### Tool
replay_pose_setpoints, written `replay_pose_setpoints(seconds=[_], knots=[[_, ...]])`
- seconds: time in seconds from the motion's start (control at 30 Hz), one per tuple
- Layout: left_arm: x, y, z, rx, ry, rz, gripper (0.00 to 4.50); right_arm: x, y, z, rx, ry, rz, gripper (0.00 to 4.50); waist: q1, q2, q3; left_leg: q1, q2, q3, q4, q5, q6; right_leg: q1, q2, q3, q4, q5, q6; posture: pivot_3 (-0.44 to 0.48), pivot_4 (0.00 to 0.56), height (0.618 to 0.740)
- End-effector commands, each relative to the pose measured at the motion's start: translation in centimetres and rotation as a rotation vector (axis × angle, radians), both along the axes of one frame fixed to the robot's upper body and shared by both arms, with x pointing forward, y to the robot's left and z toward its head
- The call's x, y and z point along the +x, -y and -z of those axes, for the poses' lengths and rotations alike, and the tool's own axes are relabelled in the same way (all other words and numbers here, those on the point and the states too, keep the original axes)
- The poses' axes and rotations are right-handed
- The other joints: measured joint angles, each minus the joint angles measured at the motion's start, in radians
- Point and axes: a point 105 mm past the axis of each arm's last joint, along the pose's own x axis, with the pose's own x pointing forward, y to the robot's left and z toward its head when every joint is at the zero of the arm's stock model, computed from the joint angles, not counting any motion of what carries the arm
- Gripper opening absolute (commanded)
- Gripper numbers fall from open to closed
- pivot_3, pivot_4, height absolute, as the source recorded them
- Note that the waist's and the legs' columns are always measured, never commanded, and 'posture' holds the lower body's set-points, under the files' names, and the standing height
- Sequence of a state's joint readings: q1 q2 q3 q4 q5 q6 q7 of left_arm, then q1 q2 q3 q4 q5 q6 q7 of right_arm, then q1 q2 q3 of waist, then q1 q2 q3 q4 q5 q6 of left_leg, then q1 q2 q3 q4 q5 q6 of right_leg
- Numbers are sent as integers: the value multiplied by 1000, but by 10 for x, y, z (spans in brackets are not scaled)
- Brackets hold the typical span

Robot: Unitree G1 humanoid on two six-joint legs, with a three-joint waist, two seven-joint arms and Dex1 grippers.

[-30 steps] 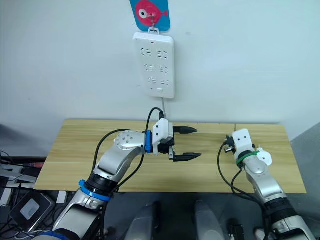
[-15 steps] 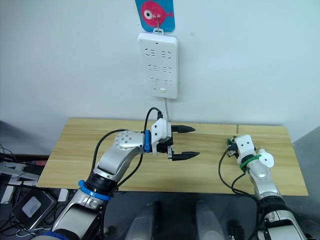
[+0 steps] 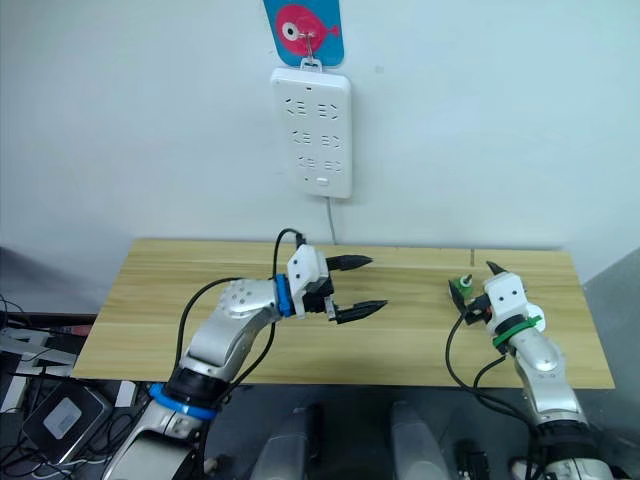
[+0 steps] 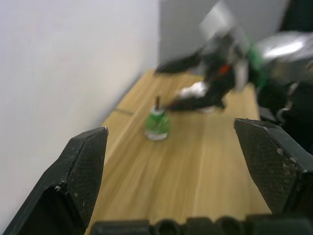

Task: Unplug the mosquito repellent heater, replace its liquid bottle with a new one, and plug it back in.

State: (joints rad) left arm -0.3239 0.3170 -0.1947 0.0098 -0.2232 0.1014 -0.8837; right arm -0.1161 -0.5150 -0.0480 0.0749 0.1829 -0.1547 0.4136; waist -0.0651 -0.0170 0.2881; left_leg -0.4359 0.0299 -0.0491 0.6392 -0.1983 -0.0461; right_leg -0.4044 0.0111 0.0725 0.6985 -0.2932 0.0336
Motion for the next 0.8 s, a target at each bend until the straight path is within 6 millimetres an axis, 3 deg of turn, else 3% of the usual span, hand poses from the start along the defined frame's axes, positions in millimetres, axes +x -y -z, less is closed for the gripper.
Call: replay_pose_setpoints(seconds=[0.03, 0.17, 0.27, 0.37, 0.5, 0.8], knots=[[-6, -24, -1, -33, 93, -204, 4500, -10, -36, -30, -6, 7, -154, 4447, 2, 0, 0, 0, 1, -1, 0, 0, 0, 0, 0, 0, 0, 0, 0, -32, 275, 740], [-23, -68, 30, -30, 67, -554, 4500, -13, -72, -43, 2, -48, -275, 4447, 7, -1, 0, 1, 1, -2, -1, 0, 0, 1, -3, 0, 0, 0, 0, -1, 287, 740], [-28, -120, 54, -48, -7, -965, 4500, -28, -101, -43, -20, -102, -414, 4447, 17, -2, 1, 1, 0, -2, -1, 0, 0, 1, -4, 0, -1, 0, 0, 24, 302, 740], [-37, -145, 72, -48, -54, -1158, 4500, -41, -116, -46, -53, -133, -512, 4447, 37, -4, 3, -1, -2, -1, 0, 0, 0, 1, -3, -1, -1, 0, 1, 35, 321, 740], [-32, -144, 80, -82, -59, -1167, 4500, -48, -123, -52, -88, -151, -579, 4447, 40, -6, 6, -1, -3, 0, 0, 0, 0, 1, -3, -1, -3, -1, 2, 39, 345, 740], [6, -150, 90, -103, -10, -1200, 4500, -45, -130, -76, -76, -183, -625, 4447, 32, -13, 27, 0, -1, 1, -2, 0, 0, 1, -1, -1, -2, -1, 1, 2, 388, 740]])
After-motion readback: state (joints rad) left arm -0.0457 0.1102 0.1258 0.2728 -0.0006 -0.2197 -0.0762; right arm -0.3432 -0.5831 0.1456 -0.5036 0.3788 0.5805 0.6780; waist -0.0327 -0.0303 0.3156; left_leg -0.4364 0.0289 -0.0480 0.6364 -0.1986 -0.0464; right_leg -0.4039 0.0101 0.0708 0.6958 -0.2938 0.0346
